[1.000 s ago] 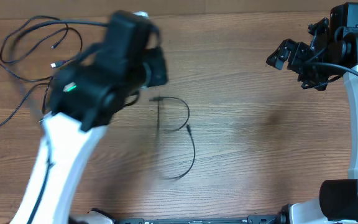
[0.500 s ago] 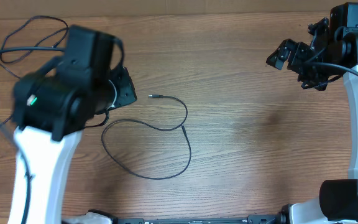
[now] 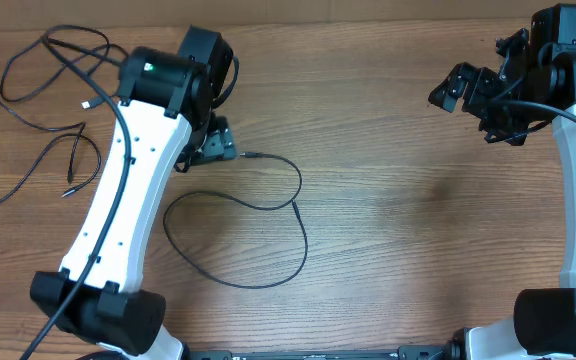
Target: Untangle cables
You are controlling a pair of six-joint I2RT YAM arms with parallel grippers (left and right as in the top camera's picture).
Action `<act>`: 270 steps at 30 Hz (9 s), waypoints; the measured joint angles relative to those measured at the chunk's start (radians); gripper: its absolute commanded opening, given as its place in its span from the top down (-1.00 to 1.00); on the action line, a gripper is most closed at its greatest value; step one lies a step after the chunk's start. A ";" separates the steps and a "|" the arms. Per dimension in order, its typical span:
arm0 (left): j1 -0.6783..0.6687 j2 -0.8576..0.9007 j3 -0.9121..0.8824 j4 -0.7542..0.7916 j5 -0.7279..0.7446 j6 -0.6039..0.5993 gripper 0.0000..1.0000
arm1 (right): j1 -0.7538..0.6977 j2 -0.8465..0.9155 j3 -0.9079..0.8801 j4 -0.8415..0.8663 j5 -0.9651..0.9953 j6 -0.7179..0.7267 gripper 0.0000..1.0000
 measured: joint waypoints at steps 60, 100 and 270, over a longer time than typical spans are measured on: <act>0.261 0.011 -0.840 0.685 0.179 0.067 0.91 | 0.000 0.000 0.000 0.002 0.000 0.000 -1.00; 0.261 -0.540 -0.164 0.407 0.756 0.019 0.91 | 0.000 0.000 -0.001 0.001 0.000 0.000 -1.00; 1.215 0.233 -0.355 1.099 0.002 0.627 -0.66 | 0.000 0.000 -0.001 0.003 0.000 0.000 -1.00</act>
